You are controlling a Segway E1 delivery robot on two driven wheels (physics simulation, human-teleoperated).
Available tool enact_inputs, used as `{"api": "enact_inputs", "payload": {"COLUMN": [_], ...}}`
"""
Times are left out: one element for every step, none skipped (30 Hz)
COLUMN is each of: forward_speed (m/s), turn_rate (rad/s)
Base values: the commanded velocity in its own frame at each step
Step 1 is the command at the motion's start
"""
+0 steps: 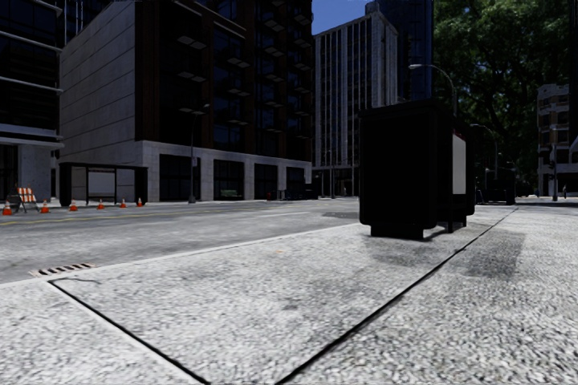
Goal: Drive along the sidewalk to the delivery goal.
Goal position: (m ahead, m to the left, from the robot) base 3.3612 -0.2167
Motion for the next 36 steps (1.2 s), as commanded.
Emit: {"api": "enact_inputs", "payload": {"forward_speed": [1.84, 1.84, 1.84, 1.84, 1.84, 1.84, 1.84, 1.84, 1.84, 1.84, 1.84, 1.84, 1.84, 1.84, 1.84, 1.84, 1.84, 1.84, 1.87, 2.00, 2.00, 2.00, 2.00, 2.00, 2.00, 2.00, 2.00, 2.00, 2.00, 2.00, 2.00, 2.00, 2.00, 2.00, 2.00, 2.00], "turn_rate": [0.00, 0.00, 0.00, 0.00, 0.00, 0.00, 0.00, 0.00, 0.00, 0.00, 0.00, 0.00, 0.00, 0.00, 0.00, 0.00, 0.00, 0.00, 0.00, 0.00, 0.00, 0.00, 0.00, 0.00, 0.00, 0.00, 0.00, 0.00, 0.00, 0.00, 0.00, 0.00, 0.00, 0.00, 0.00, 0.00]}}
